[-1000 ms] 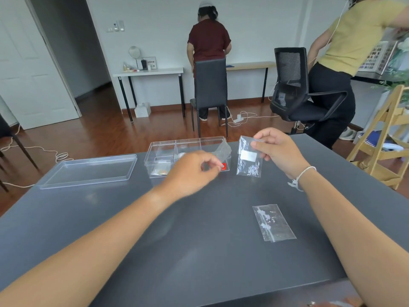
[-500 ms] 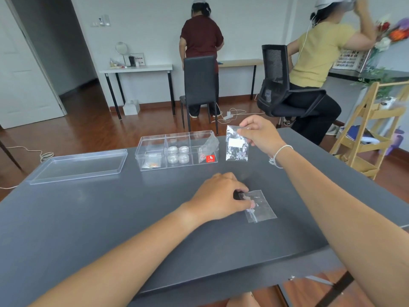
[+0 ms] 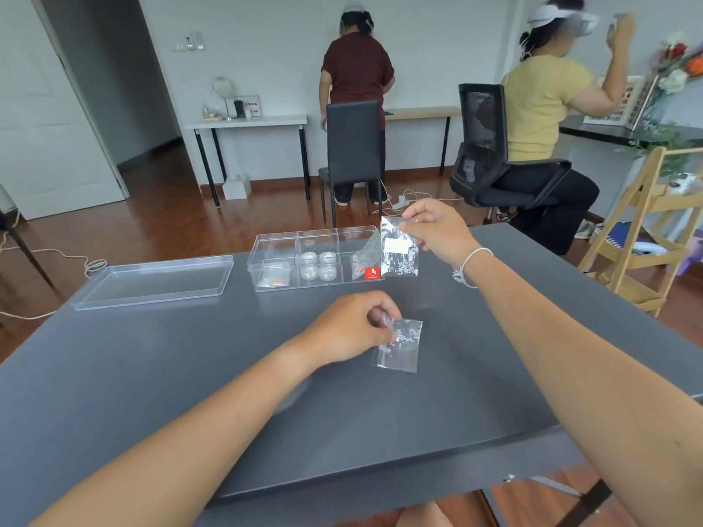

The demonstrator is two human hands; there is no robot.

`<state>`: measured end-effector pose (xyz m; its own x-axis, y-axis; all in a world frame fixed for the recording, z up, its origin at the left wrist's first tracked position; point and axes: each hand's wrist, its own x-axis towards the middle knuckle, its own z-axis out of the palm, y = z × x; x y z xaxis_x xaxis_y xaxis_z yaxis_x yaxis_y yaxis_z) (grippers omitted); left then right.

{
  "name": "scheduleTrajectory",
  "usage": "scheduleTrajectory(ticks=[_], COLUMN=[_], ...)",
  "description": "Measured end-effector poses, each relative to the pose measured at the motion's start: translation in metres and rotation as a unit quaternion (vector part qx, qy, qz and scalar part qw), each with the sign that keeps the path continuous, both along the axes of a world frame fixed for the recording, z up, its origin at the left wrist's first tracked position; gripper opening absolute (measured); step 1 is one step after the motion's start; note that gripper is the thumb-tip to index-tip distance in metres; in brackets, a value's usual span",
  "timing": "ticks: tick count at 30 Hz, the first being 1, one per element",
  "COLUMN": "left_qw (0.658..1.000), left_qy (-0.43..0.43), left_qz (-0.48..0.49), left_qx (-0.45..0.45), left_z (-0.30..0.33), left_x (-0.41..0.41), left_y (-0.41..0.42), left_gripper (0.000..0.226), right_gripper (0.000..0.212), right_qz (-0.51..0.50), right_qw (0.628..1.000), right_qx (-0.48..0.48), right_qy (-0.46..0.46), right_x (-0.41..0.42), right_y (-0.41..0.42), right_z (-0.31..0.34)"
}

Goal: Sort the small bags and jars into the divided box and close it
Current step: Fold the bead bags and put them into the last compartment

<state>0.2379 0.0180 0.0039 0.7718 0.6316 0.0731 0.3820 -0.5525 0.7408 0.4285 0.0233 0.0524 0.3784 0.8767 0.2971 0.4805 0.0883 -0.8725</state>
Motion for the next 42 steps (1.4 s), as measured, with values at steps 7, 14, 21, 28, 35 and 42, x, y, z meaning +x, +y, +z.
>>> scheduleTrajectory(ticks=[7, 14, 21, 28, 35, 42], left_qw=[0.996, 0.988, 0.984, 0.981, 0.976, 0.973], left_qy=[-0.068, -0.112, -0.139, -0.160, -0.182, -0.184], left_qz=[0.046, 0.097, 0.112, 0.109, 0.118, 0.138], left_qx=[-0.041, -0.035, -0.015, -0.009, -0.010, 0.008], left_z=[0.009, 0.024, 0.035, 0.042, 0.047, 0.056], left_x=[-0.035, -0.065, -0.074, -0.066, -0.058, -0.047], left_y=[0.016, 0.028, 0.042, 0.051, 0.060, 0.070], left_gripper=[0.020, 0.015, 0.019, 0.020, 0.020, 0.018], right_gripper=[0.007, 0.009, 0.013, 0.018, 0.024, 0.026], right_qz=[0.010, -0.039, -0.042, -0.018, -0.013, -0.037], right_qw=[1.000, 0.996, 0.994, 0.991, 0.987, 0.984], right_qx=[0.028, 0.077, 0.011, -0.049, -0.043, 0.025], right_qy=[0.003, 0.005, -0.095, -0.127, -0.157, -0.173], right_x=[-0.016, -0.027, -0.030, -0.031, -0.024, -0.015], right_y=[0.019, 0.050, 0.069, 0.069, 0.066, 0.045], right_z=[0.010, 0.020, 0.005, -0.010, -0.022, -0.030])
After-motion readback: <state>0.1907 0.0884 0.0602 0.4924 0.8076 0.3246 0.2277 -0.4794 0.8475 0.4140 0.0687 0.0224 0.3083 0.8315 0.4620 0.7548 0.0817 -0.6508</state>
